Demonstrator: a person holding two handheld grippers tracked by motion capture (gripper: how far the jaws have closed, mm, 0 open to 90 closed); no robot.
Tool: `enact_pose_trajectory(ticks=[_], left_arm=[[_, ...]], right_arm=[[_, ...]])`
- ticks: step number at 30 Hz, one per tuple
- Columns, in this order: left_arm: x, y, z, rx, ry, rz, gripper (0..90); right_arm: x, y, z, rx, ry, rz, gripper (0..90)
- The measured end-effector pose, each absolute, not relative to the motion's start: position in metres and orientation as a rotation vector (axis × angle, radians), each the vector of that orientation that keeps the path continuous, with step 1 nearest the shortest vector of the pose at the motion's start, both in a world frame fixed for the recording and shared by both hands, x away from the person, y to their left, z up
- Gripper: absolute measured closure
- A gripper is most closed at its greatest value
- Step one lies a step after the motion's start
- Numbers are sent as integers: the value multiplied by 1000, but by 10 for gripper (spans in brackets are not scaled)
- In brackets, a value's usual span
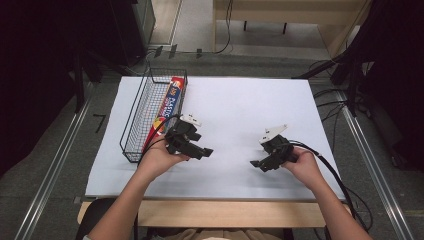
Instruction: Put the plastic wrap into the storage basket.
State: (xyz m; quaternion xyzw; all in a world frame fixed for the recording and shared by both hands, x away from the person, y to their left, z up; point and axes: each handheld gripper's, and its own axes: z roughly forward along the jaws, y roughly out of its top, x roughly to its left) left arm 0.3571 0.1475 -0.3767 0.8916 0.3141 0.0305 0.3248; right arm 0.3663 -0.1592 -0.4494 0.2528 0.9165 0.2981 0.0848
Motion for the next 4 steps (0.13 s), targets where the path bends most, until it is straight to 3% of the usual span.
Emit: enact_pose_trajectory(ticks=[4], left_arm=[[354,138,-378,2333,782,72,264]], right_arm=[[366,-159,-449,735,2734,885,192]])
